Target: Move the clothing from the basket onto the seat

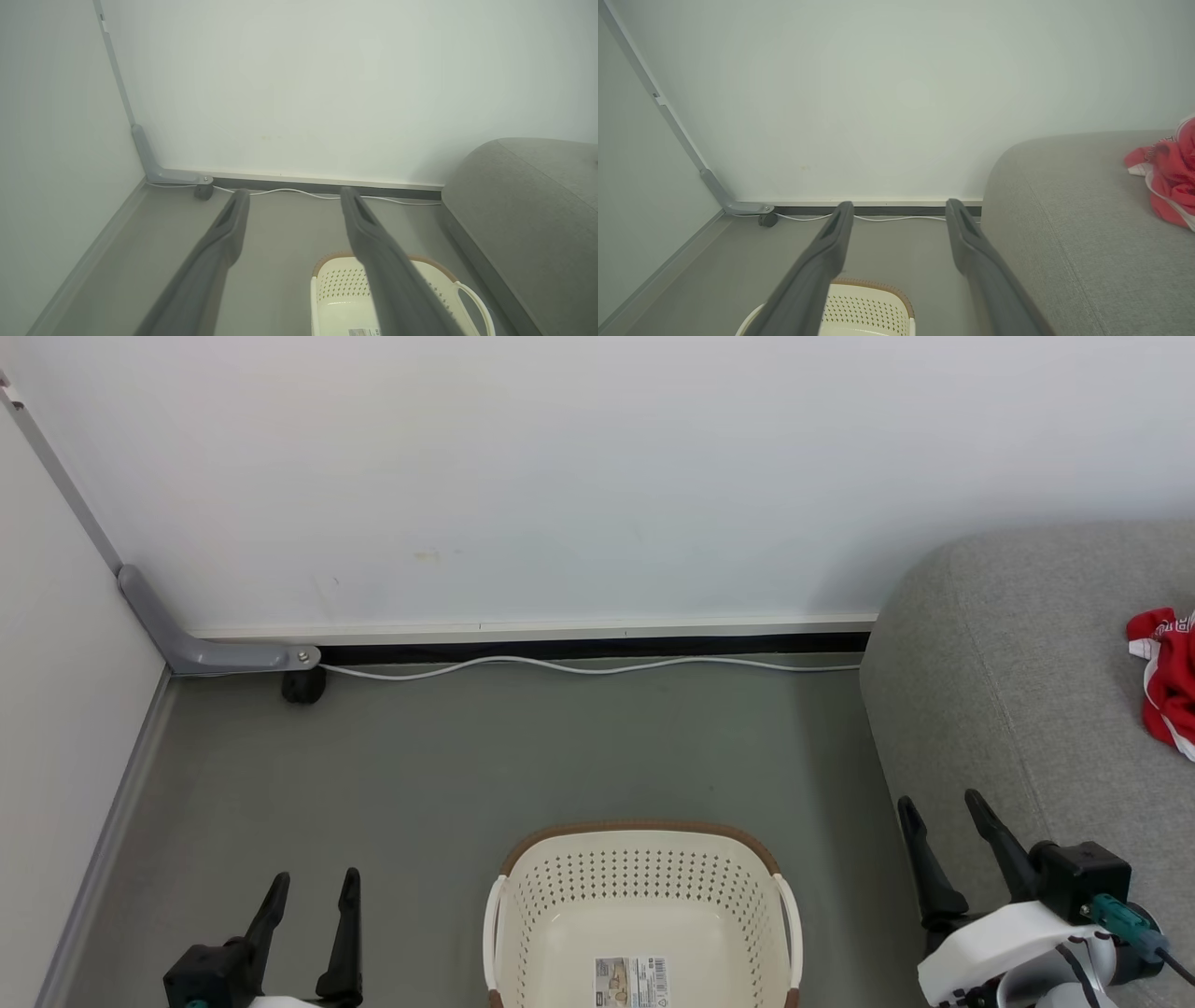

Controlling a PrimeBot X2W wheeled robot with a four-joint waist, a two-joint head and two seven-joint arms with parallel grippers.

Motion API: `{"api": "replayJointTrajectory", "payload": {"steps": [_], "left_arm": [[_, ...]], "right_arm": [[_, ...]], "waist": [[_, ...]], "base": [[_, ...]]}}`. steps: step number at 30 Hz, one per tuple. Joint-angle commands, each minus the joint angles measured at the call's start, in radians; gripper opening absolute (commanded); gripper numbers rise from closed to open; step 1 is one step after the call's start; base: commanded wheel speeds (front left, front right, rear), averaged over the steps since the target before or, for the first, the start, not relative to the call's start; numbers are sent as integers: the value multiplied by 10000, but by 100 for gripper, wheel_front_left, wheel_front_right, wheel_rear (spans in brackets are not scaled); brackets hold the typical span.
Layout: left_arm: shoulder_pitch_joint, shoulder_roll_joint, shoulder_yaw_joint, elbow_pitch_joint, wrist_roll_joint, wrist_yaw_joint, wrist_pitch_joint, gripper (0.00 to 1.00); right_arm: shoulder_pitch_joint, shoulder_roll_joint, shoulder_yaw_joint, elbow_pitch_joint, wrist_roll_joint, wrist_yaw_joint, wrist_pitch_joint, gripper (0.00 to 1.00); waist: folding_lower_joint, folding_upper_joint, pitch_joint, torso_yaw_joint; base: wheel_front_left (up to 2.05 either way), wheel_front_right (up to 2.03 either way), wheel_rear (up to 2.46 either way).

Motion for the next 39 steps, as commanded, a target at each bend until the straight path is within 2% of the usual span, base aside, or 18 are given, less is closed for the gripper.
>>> {"api": "replayJointTrajectory", "payload": {"steps": [1,4,5,11,15,19,39], "left_arm": [[-210,80,231,-237,-112,38,-61,100],[-212,80,214,-262,-171,47,-61,100],[0,-2,-61,-17,-94,4,0,0],[-64,-58,14,347,-423,-4,147,0],[-97,-53,40,293,-888,-11,273,0],[-125,-49,40,235,-1348,-19,369,0],[-342,-26,140,-3,-3615,-56,926,0]], "right_arm": [[-161,-76,126,-244,-124,14,-59,100],[-170,-79,78,-263,-152,14,-59,100],[-1,-2,-102,-6,-82,0,0,0],[158,73,-180,206,247,0,106,0],[179,96,-267,122,672,1,229,0],[190,119,-347,54,1094,1,342,0],[216,232,-762,-289,3204,3,924,0]], "waist": [[1,0,13,-16],[1,0,21,-27],[1,0,22,-27],[3,0,22,-32],[22,0,2,-37],[2,0,21,-42],[1,0,37,-69]], "base": [[0,0,0],[0,0,0],[0,0,0],[0,0,0],[0,0,0],[0,0,0],[0,0,0]]}}
